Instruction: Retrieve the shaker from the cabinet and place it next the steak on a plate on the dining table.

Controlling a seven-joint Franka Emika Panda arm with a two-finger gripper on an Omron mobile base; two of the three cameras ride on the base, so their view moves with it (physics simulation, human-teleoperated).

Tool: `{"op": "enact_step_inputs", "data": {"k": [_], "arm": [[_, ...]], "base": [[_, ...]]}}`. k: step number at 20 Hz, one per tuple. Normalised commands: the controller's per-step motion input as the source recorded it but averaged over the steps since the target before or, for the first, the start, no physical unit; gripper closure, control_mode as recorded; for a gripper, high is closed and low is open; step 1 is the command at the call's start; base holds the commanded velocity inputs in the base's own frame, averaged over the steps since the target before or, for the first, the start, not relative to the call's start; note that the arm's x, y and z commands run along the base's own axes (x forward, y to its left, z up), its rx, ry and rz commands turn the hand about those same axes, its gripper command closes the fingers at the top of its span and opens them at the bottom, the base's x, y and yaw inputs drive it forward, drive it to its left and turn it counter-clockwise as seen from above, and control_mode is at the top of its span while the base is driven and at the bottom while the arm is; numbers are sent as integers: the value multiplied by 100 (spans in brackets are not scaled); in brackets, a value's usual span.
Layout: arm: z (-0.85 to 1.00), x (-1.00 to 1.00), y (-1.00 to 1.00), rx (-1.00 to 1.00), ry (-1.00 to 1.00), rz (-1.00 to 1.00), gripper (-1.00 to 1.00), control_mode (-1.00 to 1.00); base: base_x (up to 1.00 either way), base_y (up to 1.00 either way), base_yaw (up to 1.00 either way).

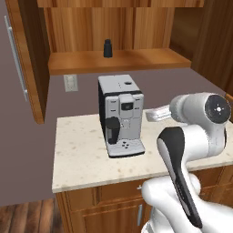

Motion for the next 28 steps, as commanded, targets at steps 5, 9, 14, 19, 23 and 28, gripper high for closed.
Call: {"op": "enact_step_inputs", "data": {"k": [5, 9, 14, 19, 23, 28], "arm": [[64, -25, 0, 1, -8, 11, -100, -100], [72, -7, 5, 1, 0, 12, -100, -100], [52, 0, 2, 0, -10, 7, -100, -100], [46, 0, 2, 0, -13, 0, -100, -100], [28, 11, 6, -3, -6, 0, -100, -100], [22, 21, 6, -1, 0, 0, -100, -100]], "base": [[0, 0, 0], [0, 0, 0], [0, 0, 0], [0, 0, 0], [0, 0, 0], [0, 0, 0]]}}
